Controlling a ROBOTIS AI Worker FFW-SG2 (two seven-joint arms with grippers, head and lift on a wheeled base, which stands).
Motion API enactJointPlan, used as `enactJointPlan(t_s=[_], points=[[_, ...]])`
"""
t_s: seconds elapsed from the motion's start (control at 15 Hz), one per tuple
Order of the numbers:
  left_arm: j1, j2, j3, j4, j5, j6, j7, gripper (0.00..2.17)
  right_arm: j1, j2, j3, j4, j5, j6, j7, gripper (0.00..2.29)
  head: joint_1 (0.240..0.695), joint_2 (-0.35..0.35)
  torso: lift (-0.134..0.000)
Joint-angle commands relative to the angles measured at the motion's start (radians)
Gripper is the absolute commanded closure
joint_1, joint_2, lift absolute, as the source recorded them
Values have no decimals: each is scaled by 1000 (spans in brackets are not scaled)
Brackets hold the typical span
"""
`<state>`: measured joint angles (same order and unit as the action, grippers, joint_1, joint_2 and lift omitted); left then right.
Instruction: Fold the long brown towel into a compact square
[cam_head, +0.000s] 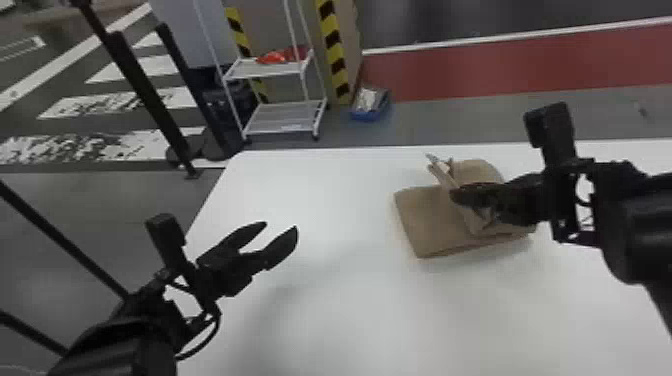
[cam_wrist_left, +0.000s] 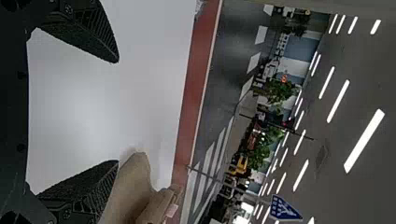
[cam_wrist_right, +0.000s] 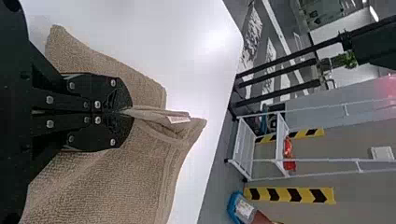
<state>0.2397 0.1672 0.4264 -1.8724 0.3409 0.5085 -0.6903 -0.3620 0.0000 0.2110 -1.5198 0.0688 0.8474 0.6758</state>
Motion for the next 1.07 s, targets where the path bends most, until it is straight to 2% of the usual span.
enactJointPlan(t_s=[0.0,0.07,0.13,0.2,0.33,0.47,0.6,0.73,0.87,1.0], points=[[1,-2,0,2,-2,3,-2,120,0,1,36,78,-6,-93,-1,1008,695,319,-125],[1,-2,0,6,-3,3,-3,120,0,1,45,95,-21,-96,13,788,695,325,-125],[1,-2,0,10,-5,3,-5,120,1,1,48,102,-41,-96,41,242,695,330,-125],[1,-2,0,10,-5,3,-5,120,6,1,48,104,-66,-93,71,19,695,338,-125],[0,-2,0,12,-7,3,-5,124,11,1,18,104,-118,-99,120,2,695,350,-125],[0,-3,0,13,-8,3,-5,124,15,1,-25,101,-156,-170,116,60,695,350,-125],[0,-3,0,13,-10,3,-9,124,14,1,-55,110,-150,-256,73,356,695,350,-125],[0,-5,0,15,-11,6,-11,124,0,1,-81,176,-141,-412,39,961,695,338,-125],[0,-6,-1,13,-11,6,-14,124,-26,1,-82,265,-98,-483,1,1690,695,318,-125],[0,-9,-3,13,-13,6,-18,124,-43,1,-71,326,-52,-526,-5,1767,695,298,-125]])
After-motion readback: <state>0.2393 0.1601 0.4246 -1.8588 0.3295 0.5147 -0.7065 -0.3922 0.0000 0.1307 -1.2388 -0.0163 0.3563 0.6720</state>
